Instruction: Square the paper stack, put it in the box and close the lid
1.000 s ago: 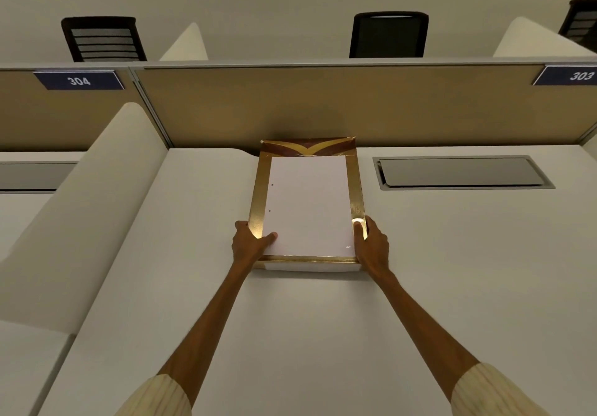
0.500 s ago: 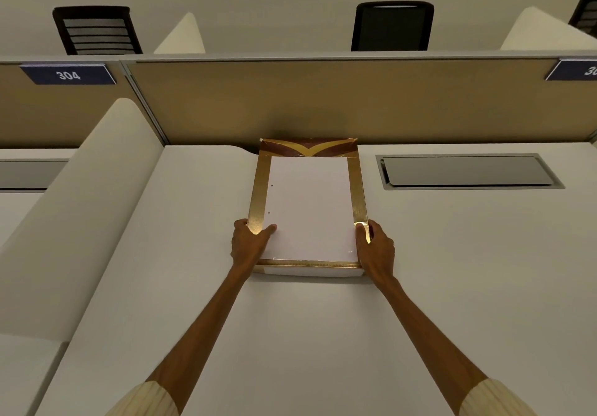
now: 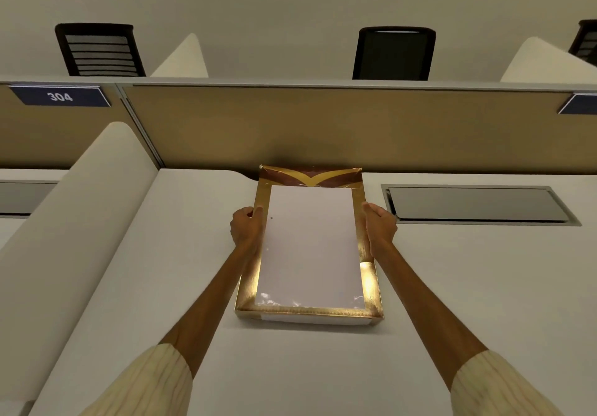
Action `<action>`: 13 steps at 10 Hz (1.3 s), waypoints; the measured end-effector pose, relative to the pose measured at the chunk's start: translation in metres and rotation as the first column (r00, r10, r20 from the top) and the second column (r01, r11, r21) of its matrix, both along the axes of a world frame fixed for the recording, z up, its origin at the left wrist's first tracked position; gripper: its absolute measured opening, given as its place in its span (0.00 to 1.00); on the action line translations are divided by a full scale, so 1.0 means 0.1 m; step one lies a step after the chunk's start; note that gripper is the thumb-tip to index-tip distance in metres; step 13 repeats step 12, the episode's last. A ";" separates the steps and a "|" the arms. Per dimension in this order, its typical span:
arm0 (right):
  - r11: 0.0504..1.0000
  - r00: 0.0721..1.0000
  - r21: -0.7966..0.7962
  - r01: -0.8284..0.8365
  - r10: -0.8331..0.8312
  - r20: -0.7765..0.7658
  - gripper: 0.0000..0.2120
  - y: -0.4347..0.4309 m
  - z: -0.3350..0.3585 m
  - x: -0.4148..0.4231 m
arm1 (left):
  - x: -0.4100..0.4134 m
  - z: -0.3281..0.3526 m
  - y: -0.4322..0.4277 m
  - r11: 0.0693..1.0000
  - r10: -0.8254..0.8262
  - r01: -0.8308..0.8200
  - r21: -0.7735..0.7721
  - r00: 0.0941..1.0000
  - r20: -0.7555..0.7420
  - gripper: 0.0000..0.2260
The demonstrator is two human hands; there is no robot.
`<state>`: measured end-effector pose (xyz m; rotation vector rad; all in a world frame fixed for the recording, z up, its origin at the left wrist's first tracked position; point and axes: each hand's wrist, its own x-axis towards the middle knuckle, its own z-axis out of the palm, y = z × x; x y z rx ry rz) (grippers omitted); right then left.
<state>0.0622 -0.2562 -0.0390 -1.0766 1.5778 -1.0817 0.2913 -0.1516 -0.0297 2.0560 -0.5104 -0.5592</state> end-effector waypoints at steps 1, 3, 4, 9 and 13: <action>0.998 0.998 0.028 0.054 -0.053 -0.031 0.14 -0.23 -0.02 0.08 | 0.11 0.05 -0.21 0.999 0.033 -0.032 0.010 0.999 -0.012 0.16; 0.991 0.991 0.058 0.124 -0.121 -0.052 0.14 -0.47 -0.06 0.15 | 0.30 -0.08 -0.41 0.996 0.092 -0.092 0.023 0.996 -0.015 0.15; 0.991 0.991 0.056 0.122 -0.119 -0.058 0.14 -0.48 -0.11 0.14 | 0.32 -0.16 -0.40 0.995 0.094 -0.094 -0.010 0.995 0.012 0.15; 0.996 0.943 -0.076 -0.041 0.013 -0.332 0.14 -0.27 -0.01 0.08 | 0.27 -0.07 -0.28 0.986 -0.008 -0.033 0.165 0.970 0.241 0.16; 0.925 0.880 -0.291 -0.245 0.085 -0.468 0.17 0.27 0.39 -0.21 | -0.25 0.23 -0.01 0.984 -0.165 0.161 0.072 0.689 0.706 0.18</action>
